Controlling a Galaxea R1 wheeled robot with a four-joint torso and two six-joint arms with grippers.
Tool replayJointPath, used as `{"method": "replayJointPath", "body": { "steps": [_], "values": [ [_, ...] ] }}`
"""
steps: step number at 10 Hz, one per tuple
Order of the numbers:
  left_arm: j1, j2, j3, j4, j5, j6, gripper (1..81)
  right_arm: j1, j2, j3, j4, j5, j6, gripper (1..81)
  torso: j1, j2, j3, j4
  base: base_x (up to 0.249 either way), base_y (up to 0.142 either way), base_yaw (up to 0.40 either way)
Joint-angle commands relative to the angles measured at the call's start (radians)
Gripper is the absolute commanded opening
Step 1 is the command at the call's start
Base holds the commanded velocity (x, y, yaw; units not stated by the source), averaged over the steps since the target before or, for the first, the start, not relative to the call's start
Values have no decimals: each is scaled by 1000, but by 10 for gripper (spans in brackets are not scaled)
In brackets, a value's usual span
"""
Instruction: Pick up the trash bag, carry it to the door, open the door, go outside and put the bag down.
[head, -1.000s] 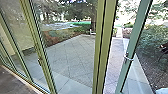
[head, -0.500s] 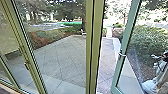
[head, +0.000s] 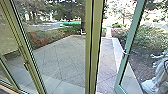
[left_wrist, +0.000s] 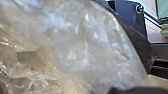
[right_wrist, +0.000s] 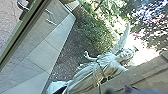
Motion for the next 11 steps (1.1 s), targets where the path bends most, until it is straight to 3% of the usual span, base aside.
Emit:
{"method": "replayJointPath", "body": {
  "steps": [1,3,4,5,9,11],
  "values": [
    [-25,-13,7,-16,71,2,10,129,-36,-114,-140,-32,5,811,0,0,0,0,0,0,0],
    [-25,-9,7,-18,71,2,10,110,-35,-183,-174,23,9,811,0,0,0,0,0,0,0],
    [-25,-8,7,-18,73,2,10,110,-35,-210,-176,44,9,811,0,0,24,0,0,0,0],
    [-25,-8,7,-18,73,2,10,107,-33,-224,-159,53,14,811,0,0,2,0,0,0,0],
    [-19,-12,7,-15,71,3,10,40,132,-244,228,-102,-6,811,0,0,10,0,0,0,0],
    [-16,-15,7,-13,70,5,10,23,157,-185,419,-191,-6,811,0,0,10,0,0,0,0]
  ]
}}
